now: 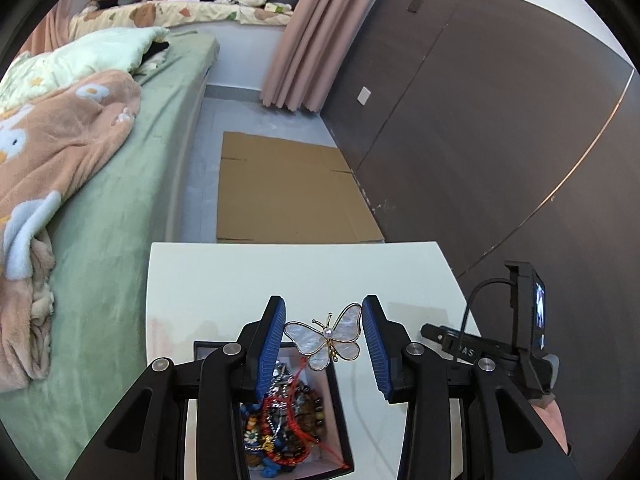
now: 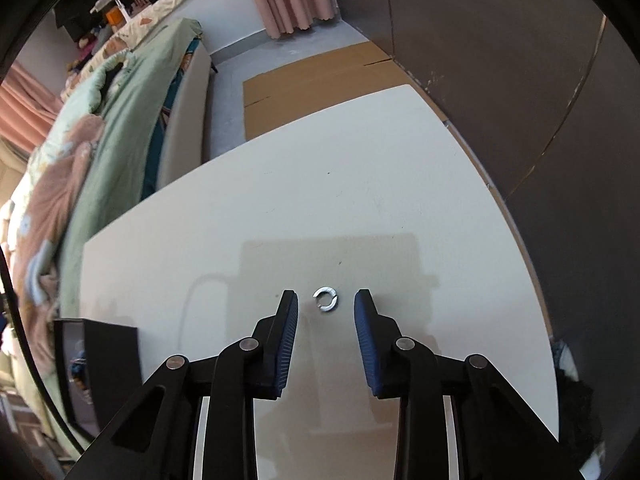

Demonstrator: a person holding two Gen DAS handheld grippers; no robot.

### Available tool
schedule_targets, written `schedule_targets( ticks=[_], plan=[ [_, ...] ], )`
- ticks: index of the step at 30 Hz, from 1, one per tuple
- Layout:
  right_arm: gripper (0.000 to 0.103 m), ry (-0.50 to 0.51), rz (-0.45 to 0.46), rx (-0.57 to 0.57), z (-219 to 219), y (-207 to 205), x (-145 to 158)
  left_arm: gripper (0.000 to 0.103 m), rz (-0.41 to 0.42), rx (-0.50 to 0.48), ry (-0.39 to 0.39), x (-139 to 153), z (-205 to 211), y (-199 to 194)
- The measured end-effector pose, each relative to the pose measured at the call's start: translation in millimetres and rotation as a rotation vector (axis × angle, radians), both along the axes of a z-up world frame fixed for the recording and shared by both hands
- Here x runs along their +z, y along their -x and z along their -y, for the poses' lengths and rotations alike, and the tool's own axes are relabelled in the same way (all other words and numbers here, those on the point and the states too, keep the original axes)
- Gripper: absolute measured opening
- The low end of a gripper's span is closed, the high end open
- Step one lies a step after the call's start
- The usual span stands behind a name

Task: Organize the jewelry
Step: 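Carry the butterfly to the box with the left gripper while the right gripper grasps the small silver ring, then open the left gripper over the box while the right gripper carries the ring in and opens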

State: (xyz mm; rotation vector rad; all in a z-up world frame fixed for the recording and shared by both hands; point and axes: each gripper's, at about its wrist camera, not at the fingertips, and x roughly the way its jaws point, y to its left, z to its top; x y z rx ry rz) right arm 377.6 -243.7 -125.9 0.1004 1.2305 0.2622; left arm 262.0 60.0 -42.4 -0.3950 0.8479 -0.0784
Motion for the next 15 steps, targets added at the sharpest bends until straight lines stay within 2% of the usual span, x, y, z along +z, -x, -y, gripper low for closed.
schedule_targets(
  ticks=[4,7,9,12,15],
  plan=[
    [0.027,0.056,0.030,0.011,-8.4,3.0,1.8,0.041,-0.008,-0.014,0.007,-0.8,-4.8,1.0],
    [0.026,0.149,0.060,0.051,-21.9,10.7,2.0,0.041,-0.021,-0.024,0.009,-3.2,-6.5,0.8],
    [0.014,0.178,0.070,0.087,-30.7,14.1,3.0,0.041,-0.036,-0.028,0.012,-5.6,-7.1,0.3],
    [0.013,0.180,0.075,0.109,-36.2,17.7,5.6,0.041,-0.051,-0.033,0.011,-6.4,-6.9,3.8],
    [0.012,0.113,0.061,0.104,-32.5,22.9,10.5,0.041,-0.046,-0.045,0.001,-6.6,-5.0,16.9]
  ],
)
